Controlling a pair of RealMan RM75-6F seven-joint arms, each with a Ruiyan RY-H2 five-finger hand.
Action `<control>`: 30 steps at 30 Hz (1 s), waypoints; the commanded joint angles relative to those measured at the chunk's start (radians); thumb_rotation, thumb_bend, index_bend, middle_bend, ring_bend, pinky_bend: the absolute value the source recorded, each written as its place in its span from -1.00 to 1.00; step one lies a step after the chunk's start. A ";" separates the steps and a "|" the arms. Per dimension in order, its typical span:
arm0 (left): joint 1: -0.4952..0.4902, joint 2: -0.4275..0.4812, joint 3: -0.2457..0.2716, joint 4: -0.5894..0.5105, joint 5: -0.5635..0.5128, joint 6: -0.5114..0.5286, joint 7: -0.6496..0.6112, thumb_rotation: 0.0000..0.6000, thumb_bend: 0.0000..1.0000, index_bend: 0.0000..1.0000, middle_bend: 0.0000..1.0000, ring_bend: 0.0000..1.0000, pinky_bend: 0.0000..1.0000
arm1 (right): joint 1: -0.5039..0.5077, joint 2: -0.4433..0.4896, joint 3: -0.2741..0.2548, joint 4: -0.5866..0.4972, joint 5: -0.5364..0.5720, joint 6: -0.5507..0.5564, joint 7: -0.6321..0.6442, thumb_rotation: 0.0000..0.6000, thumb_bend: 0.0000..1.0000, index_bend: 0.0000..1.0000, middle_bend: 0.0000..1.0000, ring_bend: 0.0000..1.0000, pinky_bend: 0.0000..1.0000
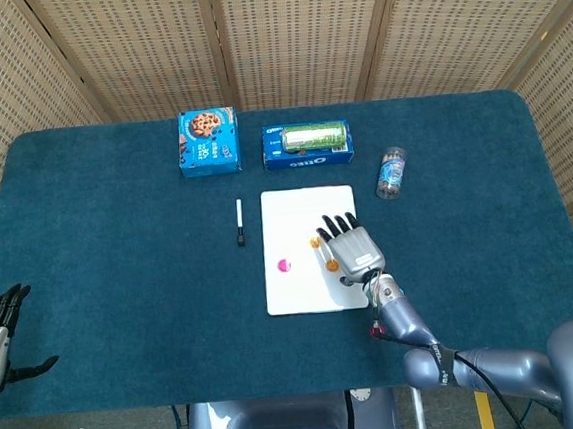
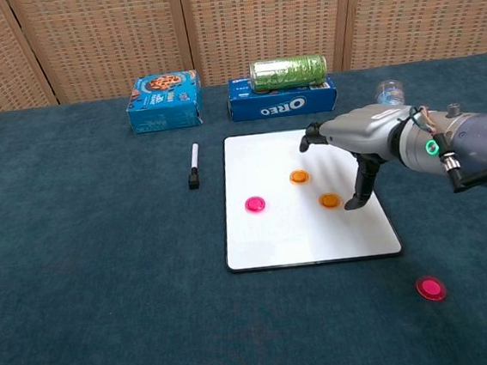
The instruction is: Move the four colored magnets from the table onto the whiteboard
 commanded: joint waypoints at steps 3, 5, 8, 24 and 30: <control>-0.001 0.001 -0.001 0.000 -0.001 -0.002 -0.002 1.00 -1.00 -1.00 -1.00 -1.00 -1.00 | -0.017 0.037 0.000 -0.043 -0.045 0.040 0.037 1.00 -0.48 -0.80 -1.00 -1.00 -0.98; -0.001 0.001 -0.001 0.000 0.001 -0.001 -0.002 1.00 -1.00 -1.00 -1.00 -1.00 -1.00 | -0.033 0.068 -0.003 -0.078 -0.076 0.061 0.060 1.00 -0.48 -0.70 -1.00 -1.00 -0.98; 0.000 0.002 0.002 -0.003 0.009 0.003 -0.004 1.00 -1.00 -1.00 -1.00 -1.00 -1.00 | -0.107 0.175 -0.041 -0.201 -0.191 0.101 0.159 1.00 -0.48 -0.51 -1.00 -1.00 -0.98; 0.008 0.002 0.006 -0.004 0.021 0.023 -0.003 1.00 -1.00 -1.00 -1.00 -1.00 -1.00 | -0.295 0.285 -0.283 -0.230 -0.611 0.123 0.382 1.00 -0.38 -0.22 -1.00 -1.00 -0.98; 0.007 0.000 0.006 -0.006 0.020 0.021 0.005 1.00 -1.00 -1.00 -1.00 -1.00 -1.00 | -0.321 0.249 -0.298 -0.187 -0.669 0.127 0.393 1.00 -0.38 -0.22 -1.00 -1.00 -0.98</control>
